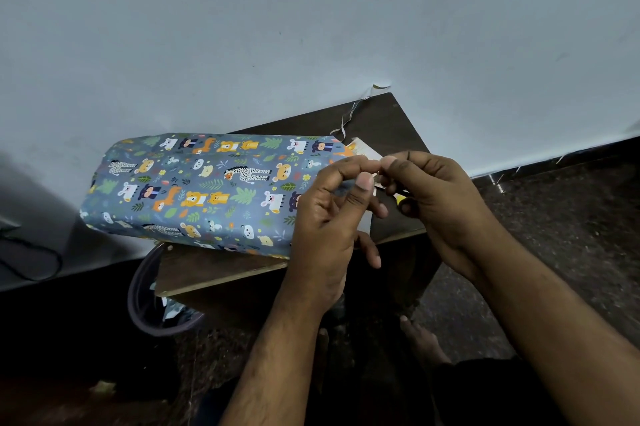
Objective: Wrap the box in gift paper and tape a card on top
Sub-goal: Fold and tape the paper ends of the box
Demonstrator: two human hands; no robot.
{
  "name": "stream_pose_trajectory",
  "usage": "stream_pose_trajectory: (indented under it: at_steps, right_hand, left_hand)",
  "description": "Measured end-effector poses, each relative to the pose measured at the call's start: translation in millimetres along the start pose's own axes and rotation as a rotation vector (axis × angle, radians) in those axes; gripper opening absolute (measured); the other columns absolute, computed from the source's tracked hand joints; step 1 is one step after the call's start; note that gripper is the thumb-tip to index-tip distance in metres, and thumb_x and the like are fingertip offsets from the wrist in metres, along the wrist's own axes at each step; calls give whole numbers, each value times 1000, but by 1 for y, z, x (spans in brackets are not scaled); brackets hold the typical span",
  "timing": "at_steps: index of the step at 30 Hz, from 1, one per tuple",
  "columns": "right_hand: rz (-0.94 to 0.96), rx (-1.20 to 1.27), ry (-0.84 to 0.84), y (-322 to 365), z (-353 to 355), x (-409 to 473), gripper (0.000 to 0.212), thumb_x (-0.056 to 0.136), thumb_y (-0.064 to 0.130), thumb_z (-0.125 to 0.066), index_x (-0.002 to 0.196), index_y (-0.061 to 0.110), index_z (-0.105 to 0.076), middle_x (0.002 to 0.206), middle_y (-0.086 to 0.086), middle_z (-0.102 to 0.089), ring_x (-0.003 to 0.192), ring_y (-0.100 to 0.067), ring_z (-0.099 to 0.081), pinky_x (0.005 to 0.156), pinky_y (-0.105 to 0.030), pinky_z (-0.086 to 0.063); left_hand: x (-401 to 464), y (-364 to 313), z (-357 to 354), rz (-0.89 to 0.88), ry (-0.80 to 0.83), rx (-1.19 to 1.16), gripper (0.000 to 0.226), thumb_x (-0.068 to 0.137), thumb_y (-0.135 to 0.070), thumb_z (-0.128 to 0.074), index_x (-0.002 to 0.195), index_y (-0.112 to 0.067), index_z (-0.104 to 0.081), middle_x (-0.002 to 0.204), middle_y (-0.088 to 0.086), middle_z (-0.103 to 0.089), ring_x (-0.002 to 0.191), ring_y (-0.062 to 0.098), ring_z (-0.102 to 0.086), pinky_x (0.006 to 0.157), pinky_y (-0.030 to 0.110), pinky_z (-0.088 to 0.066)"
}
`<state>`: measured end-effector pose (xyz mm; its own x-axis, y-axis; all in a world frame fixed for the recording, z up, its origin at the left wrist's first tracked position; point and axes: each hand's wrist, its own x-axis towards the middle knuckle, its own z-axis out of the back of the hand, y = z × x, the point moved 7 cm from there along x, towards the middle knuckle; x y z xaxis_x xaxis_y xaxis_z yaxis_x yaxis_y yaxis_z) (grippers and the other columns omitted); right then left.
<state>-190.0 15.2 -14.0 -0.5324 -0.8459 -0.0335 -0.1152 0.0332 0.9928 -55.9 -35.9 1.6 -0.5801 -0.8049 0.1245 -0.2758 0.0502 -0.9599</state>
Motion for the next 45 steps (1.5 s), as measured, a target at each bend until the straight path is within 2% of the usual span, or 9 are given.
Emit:
stream_pose_trajectory:
  at_steps: [3, 8, 14, 18, 22, 28, 34, 39, 45]
  right_hand:
    - [37, -44, -49, 0, 0, 1, 20, 99, 22, -62, 88, 12, -75, 71, 4, -61, 70, -7, -53, 57, -19, -39]
    - [1, -52, -232, -5, 11, 2, 17, 98, 19, -61, 87, 14, -72, 69, 5, -66, 68, -9, -60, 56, -22, -44]
    - [13, -434, -89, -14, -3, -3, 29, 99, 45, -59, 87, 21, -69, 72, 6, -66, 74, -17, -67, 70, -39, -55]
    - [-83, -589, -48, -30, -13, -5, 34, 104, 52, -41, 89, 24, -55, 83, 6, -63, 81, -16, -60, 71, -35, -46]
    - [-242, -196, -54, -51, -21, -6, 60, 86, 81, -36, 113, 34, -62, 114, 0, -71, 100, -19, -67, 89, -45, -54]
    - [-327, 36, -82, -55, -27, 2, 50, 103, 64, -32, 122, 33, -66, 115, -3, -75, 105, -28, -72, 80, -39, -53]
    - [-344, 166, -77, -55, -42, 4, 58, 106, 60, -26, 126, 25, -68, 112, 2, -77, 104, -20, -74, 93, -39, -57]
    - [-353, 136, -159, -59, -31, 6, 61, 106, 59, -27, 107, 20, -73, 87, 3, -79, 69, -7, -74, 52, -18, -52]
    - [-400, 32, -218, -68, -29, 3, 79, 92, 78, -29, 95, 15, -77, 95, -8, -79, 93, -28, -74, 94, -52, -56]
  left_hand:
    - [0, 1, 0, 28, -18, -42, 27, 101, -27, -57, 113, -7, -71, 106, 24, -56, 61, 8, -53, 33, 15, -31]
    - [0, -5, 5, 21, -64, -113, 24, 103, -23, -49, 99, -8, -67, 88, 6, -63, 50, 7, -36, 35, 11, -22]
    - [-2, -22, 8, -84, -84, 84, 19, 103, -18, -55, 110, -4, -65, 67, -3, -57, 44, 7, -40, 40, 17, -29]
    - [-4, -49, 25, -475, -242, 752, 9, 100, -20, -64, 98, -19, -73, 102, -1, -64, 80, 10, -56, 65, 27, -46]
    - [-1, -34, 38, -408, -257, 1146, 33, 92, -45, -67, 115, -23, -74, 128, -1, -59, 114, 17, -53, 89, 43, -51]
    - [3, -15, 43, -283, -114, 1392, 68, 94, -71, -37, 141, -28, -59, 148, 9, -51, 139, 27, -45, 112, 49, -39]
    - [0, -9, 41, -310, 24, 1560, 61, 93, -74, -33, 143, -45, -53, 165, 10, -25, 149, 36, -28, 110, 53, -34]
    - [-3, -3, 19, -349, -7, 1669, 42, 102, -60, -33, 125, -48, -66, 169, 9, -19, 154, 44, -9, 111, 63, -30]
    - [4, 5, 24, -240, -160, 1758, 12, 92, -33, -67, 90, -26, -77, 156, 11, -44, 148, 46, -31, 113, 61, -33]
